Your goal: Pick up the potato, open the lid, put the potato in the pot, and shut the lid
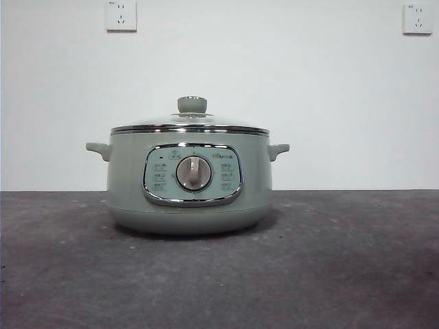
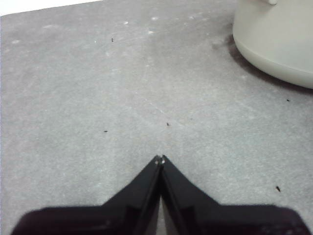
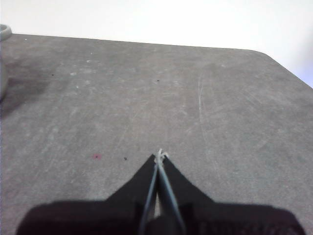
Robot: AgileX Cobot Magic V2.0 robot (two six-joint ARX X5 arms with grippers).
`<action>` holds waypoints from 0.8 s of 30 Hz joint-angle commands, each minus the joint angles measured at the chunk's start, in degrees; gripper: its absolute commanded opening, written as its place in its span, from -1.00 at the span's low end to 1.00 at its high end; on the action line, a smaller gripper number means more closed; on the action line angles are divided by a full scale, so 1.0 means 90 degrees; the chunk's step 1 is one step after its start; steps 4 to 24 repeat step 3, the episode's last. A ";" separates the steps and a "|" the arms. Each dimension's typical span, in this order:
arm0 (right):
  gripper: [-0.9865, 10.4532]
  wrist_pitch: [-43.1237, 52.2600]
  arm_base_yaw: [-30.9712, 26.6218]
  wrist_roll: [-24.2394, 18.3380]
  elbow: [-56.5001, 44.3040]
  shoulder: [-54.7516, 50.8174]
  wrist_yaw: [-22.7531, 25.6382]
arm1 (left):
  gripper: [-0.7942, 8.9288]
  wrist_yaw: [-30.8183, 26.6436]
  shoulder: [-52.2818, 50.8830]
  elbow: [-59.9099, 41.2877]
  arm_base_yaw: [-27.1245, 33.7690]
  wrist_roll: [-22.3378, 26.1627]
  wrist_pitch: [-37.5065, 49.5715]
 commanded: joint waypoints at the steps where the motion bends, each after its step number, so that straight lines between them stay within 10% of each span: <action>1: -0.86 0.0029 0.0000 -0.0005 -0.0061 -0.0007 -0.0015 | -0.84 0.0002 0.0000 -0.0058 0.0007 -0.0046 0.0041; 24: -0.86 0.0029 0.0000 -0.0005 -0.0061 -0.0007 -0.0015 | -0.84 0.0002 0.0000 -0.0058 0.0007 -0.0046 0.0039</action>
